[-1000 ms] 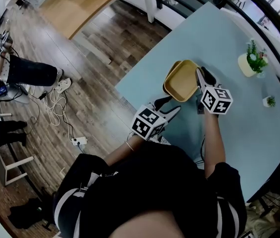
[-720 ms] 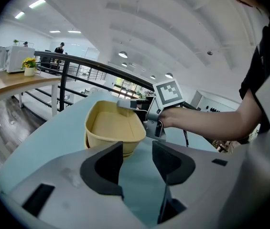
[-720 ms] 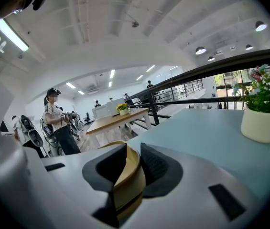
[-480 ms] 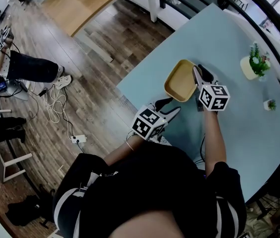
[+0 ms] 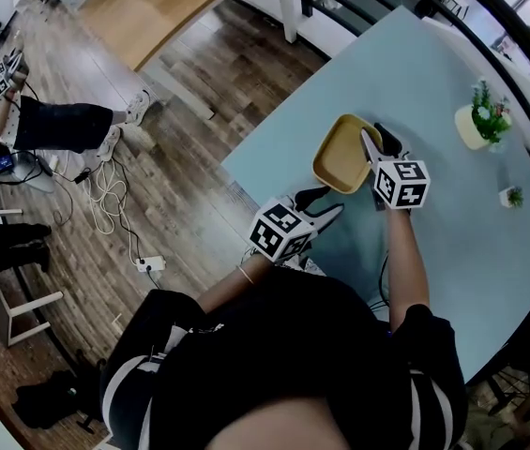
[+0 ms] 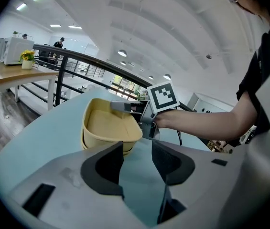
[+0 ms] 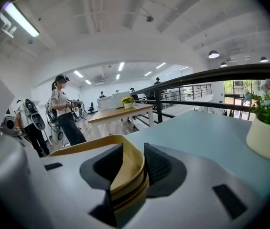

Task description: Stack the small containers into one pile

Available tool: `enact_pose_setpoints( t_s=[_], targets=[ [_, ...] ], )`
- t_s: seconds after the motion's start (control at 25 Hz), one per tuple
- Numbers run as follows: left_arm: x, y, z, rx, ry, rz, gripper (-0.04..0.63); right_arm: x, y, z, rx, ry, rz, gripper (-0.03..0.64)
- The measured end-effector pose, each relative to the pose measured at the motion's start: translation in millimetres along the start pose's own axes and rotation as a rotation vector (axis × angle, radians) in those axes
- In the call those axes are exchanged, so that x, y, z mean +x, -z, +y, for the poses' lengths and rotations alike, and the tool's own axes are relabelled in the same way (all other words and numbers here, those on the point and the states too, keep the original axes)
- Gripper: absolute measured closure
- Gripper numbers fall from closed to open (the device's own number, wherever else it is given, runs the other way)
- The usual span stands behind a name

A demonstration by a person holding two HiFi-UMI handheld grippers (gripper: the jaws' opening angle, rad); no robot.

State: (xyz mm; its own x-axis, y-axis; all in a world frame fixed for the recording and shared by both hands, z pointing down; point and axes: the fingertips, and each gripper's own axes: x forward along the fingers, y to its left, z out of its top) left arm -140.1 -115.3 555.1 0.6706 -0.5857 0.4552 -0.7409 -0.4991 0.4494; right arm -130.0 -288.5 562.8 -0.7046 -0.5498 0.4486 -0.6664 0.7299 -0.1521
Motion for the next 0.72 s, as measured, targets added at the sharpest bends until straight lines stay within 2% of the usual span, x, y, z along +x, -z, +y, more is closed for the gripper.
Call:
enact_pose_setpoints(
  t_s=[0.4,0.72],
  targets=[
    [0,7,4,-0.008,0.011,0.027,0.407,-5,4,-1,0.018,0.021,0.0,0.469],
    [-9,10,1,-0.007,0.022,0.007,0.407,-15,3,-8,0.053,0.059,-0.019,0.457]
  ],
)
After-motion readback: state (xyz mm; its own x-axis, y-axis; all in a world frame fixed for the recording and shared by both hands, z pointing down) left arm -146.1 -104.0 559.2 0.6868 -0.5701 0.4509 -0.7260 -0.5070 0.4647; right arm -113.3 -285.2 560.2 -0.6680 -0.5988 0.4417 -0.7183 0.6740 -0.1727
